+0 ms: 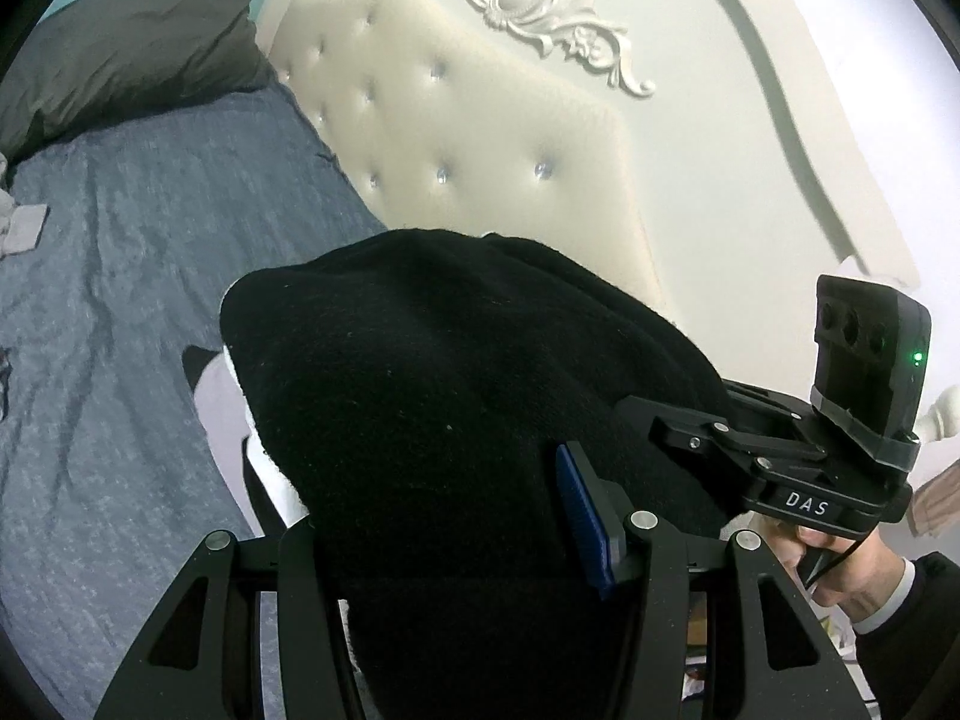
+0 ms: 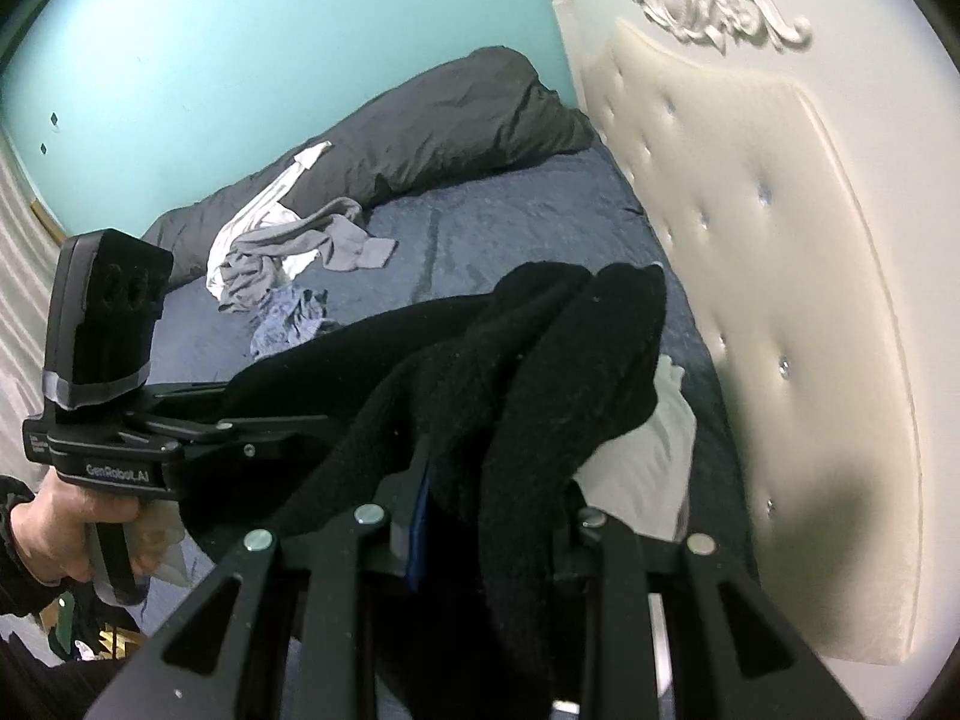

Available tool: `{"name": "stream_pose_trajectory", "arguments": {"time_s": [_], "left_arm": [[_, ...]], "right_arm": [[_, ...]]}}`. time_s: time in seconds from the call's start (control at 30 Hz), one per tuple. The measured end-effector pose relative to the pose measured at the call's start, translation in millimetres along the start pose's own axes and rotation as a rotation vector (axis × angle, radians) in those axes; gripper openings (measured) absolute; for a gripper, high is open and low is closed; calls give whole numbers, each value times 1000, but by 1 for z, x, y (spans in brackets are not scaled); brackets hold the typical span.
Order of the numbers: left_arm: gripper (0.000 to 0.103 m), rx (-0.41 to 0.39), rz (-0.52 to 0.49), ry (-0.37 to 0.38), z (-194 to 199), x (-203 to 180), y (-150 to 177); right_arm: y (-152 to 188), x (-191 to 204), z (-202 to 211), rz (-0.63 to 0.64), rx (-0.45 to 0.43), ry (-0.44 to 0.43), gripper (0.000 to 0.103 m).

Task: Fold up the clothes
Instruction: 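Carry the folded black top with both tools toward the clothes stack by the headboard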

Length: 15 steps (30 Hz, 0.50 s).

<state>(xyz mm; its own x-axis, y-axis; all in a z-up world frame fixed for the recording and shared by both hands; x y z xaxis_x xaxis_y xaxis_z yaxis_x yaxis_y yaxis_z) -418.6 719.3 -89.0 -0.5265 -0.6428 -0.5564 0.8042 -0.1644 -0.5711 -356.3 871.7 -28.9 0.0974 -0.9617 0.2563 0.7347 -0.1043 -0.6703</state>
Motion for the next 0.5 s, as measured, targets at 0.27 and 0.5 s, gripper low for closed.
{"name": "stream_pose_trajectory", "arguments": {"time_s": [0.27, 0.5], "left_arm": [[55, 54, 3, -11, -31, 0, 33], [55, 109, 25, 2, -52, 8, 57]], "right_arm": [[37, -24, -15, -23, 40, 2, 26], [71, -47, -17, -93, 75, 12, 26]]}}
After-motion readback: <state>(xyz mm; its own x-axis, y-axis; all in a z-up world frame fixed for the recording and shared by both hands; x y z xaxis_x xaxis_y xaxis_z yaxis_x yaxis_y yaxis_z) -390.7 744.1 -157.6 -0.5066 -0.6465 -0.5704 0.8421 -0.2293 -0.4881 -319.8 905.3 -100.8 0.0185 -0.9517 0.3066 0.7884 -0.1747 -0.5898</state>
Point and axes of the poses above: each gripper's, at about its wrist camera, not at the fingertips, and z roughly against the way its jaws point, x to its left, y to its underside, the point moved 5 cm from there along -z, roughly the way its jaws point, and after that the axes turned 8 degrees about -x, right-handed, at the moved point
